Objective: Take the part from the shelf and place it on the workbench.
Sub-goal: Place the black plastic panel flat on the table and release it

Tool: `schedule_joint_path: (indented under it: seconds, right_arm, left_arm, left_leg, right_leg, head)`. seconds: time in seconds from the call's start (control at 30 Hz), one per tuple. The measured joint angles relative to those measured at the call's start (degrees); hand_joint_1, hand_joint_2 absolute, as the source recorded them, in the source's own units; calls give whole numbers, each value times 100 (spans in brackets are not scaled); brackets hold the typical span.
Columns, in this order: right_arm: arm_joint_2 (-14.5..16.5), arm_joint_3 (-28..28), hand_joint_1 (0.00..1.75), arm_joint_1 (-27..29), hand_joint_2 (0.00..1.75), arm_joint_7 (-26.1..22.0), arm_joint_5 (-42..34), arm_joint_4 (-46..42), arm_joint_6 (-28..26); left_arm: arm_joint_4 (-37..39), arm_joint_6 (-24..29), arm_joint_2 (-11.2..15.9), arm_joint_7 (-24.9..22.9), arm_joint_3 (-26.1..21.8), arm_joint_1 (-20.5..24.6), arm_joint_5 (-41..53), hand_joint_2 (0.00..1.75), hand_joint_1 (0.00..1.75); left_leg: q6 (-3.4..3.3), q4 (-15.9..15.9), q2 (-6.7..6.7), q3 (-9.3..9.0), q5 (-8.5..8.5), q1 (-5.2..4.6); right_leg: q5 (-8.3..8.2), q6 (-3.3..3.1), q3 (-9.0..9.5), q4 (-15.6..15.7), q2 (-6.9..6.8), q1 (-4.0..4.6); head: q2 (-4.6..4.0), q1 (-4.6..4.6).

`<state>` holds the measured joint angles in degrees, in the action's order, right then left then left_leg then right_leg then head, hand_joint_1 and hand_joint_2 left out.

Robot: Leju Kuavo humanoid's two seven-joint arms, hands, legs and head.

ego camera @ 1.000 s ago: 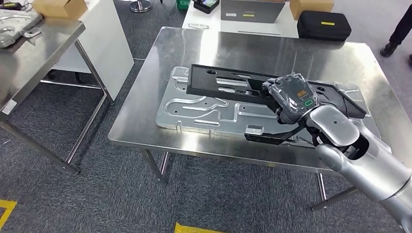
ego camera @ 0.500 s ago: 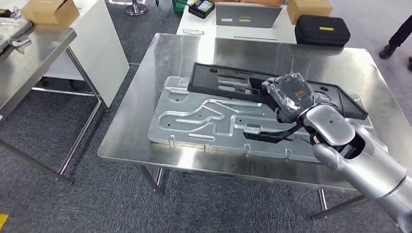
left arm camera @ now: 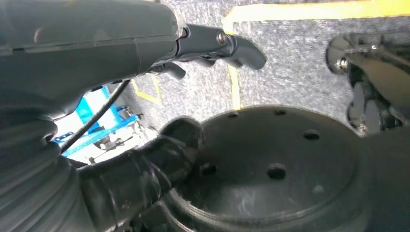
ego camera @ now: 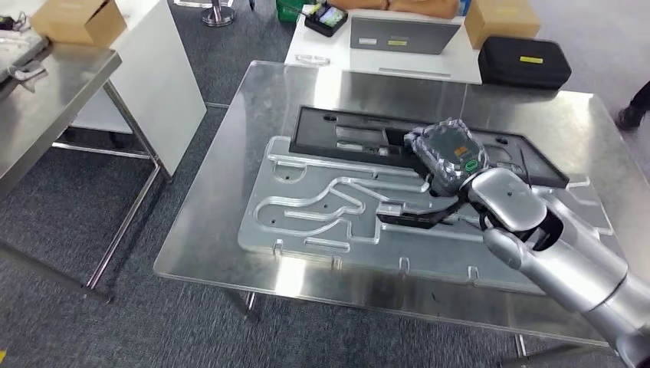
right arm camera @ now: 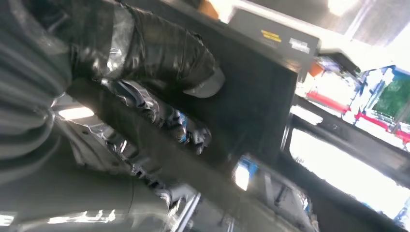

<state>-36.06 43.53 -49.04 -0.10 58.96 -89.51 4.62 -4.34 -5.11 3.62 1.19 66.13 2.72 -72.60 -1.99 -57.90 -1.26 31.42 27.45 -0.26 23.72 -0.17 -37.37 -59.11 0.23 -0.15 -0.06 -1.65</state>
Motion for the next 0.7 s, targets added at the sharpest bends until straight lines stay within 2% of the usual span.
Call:
schedule_joint_path:
  seconds: [0.07,0.13,0.17,0.23,0.27,0.3,0.33,0.4,0.47,0.5,0.57,0.63,0.7]
  right_arm:
    - [42,38,175,-4,175,10,54,33,12]
    - [99,85,175,-10,175,28,113,78,16]
    - [132,111,175,-12,175,42,140,109,17]
    - [201,173,175,-2,175,64,190,187,16]
    - [234,213,175,13,175,73,214,233,15]
    - [263,253,175,32,175,77,241,278,14]
    - [287,293,175,51,175,79,270,321,11]
    - [340,364,175,76,175,80,346,414,9]
    - [402,437,175,86,175,80,430,529,9]
    - [427,473,175,98,175,80,460,593,10]
    - [475,557,175,130,175,78,492,725,13]
    - [526,637,175,159,175,74,501,857,14]
    - [568,717,175,171,175,68,518,999,15]
  left_arm:
    - [2,5,2,-1,5,13,-2,175,0]
    - [3,13,5,-1,17,22,-4,175,0]
    - [3,16,7,-1,24,27,-8,175,0]
    - [4,20,7,1,38,32,-24,175,0]
    - [5,22,7,7,44,34,-36,175,0]
    - [5,23,7,15,50,35,-47,175,0]
    - [5,23,8,26,57,34,-57,175,0]
    - [7,23,9,41,71,24,-76,175,0]
    - [8,22,12,45,89,19,-105,175,0]
    - [9,20,14,47,98,18,-122,175,0]
    - [10,13,9,50,115,25,-147,175,0]
    - [10,7,3,52,124,36,-161,175,0]
    - [10,4,1,52,128,47,-174,175,0]
  left_leg:
    - [62,-15,2,-41,41,-15]
    - [114,-252,20,36,118,-16]
    - [142,-532,32,191,209,-7]
    - [189,-1239,45,647,463,1]
    - [203,-1489,49,854,551,2]
    - [207,-1549,51,973,536,2]
    - [203,-1400,55,993,391,2]
    - [168,-684,64,825,-169,0]
    - [108,-154,72,686,-483,-24]
    - [74,-70,72,666,-514,-38]
    - [56,-45,67,649,-542,-41]
    - [68,-27,49,640,-554,-35]
    - [49,-28,26,637,-535,-37]
  right_leg:
    - [19,-53,81,40,4,-19]
    - [57,-114,199,75,-4,-53]
    - [89,-138,255,85,-11,-56]
    - [164,-166,336,83,-15,-52]
    - [206,-167,383,78,-14,-51]
    - [252,-166,436,73,-14,-50]
    - [304,-161,499,66,-14,-50]
    - [419,-140,625,53,-14,-50]
    - [504,-95,682,43,-1,-42]
    - [533,-64,685,46,4,-35]
    - [555,-43,680,35,8,-24]
    - [552,-62,693,33,-3,-21]
    - [557,-63,716,68,-20,-20]
  head:
    - [-1,1]
    - [-1,5]
    - [-1,7]
    - [-1,10]
    - [-1,10]
    - [-1,11]
    - [-1,11]
    - [-1,10]
    - [-1,9]
    - [-1,9]
    - [-1,10]
    - [-1,9]
    - [-1,9]
